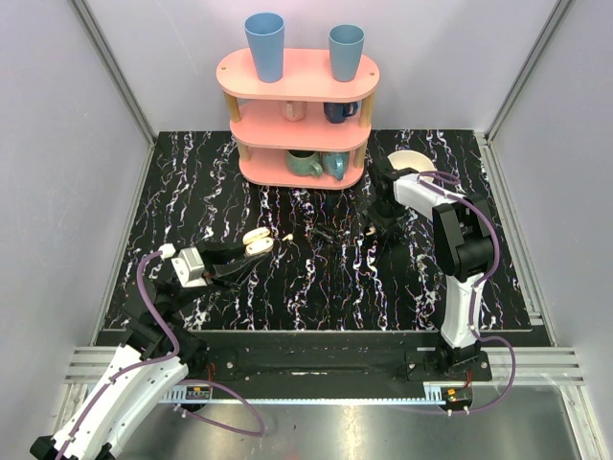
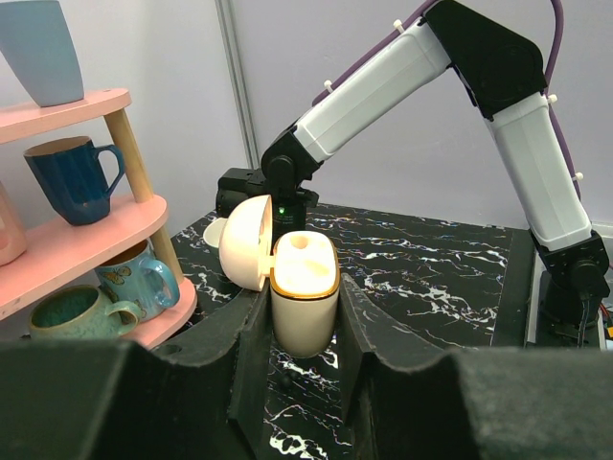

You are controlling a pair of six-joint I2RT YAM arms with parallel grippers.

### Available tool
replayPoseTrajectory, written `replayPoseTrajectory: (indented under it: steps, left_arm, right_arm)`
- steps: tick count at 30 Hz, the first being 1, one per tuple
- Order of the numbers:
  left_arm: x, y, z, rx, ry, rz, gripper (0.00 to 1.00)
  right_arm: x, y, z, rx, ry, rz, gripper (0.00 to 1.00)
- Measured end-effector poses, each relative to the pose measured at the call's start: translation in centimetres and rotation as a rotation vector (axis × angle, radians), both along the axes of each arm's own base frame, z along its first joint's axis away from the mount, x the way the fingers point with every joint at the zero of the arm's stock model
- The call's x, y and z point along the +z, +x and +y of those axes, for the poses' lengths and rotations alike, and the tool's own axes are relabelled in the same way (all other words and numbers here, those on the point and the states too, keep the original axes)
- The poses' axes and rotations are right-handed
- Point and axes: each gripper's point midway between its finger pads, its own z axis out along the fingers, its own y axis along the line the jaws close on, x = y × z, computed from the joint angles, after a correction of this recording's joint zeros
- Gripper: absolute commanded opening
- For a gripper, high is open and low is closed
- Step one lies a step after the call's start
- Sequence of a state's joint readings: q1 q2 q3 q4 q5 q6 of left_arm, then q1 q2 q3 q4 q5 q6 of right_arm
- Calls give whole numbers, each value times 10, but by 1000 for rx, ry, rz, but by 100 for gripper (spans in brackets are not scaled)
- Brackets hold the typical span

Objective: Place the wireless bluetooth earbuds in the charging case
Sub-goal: Pick up the right earbud from the center of the board.

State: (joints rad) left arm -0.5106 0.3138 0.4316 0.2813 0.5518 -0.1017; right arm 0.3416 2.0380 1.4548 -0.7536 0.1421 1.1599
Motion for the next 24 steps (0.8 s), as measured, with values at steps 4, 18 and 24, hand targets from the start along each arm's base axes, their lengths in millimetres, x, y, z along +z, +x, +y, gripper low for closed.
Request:
replayPoseTrajectory:
  steps: [4, 18, 24]
  left_arm:
    - [0, 0, 0, 0, 0, 0, 0]
    - [0, 0, 0, 0, 0, 0, 0]
    - [0, 0, 0, 0, 0, 0, 0]
  right_arm:
    - [0, 0, 0, -6, 1, 0, 45]
    - [-1, 1, -1, -16, -3, -1, 39]
    - [-1, 1, -1, -15, -14, -5, 34]
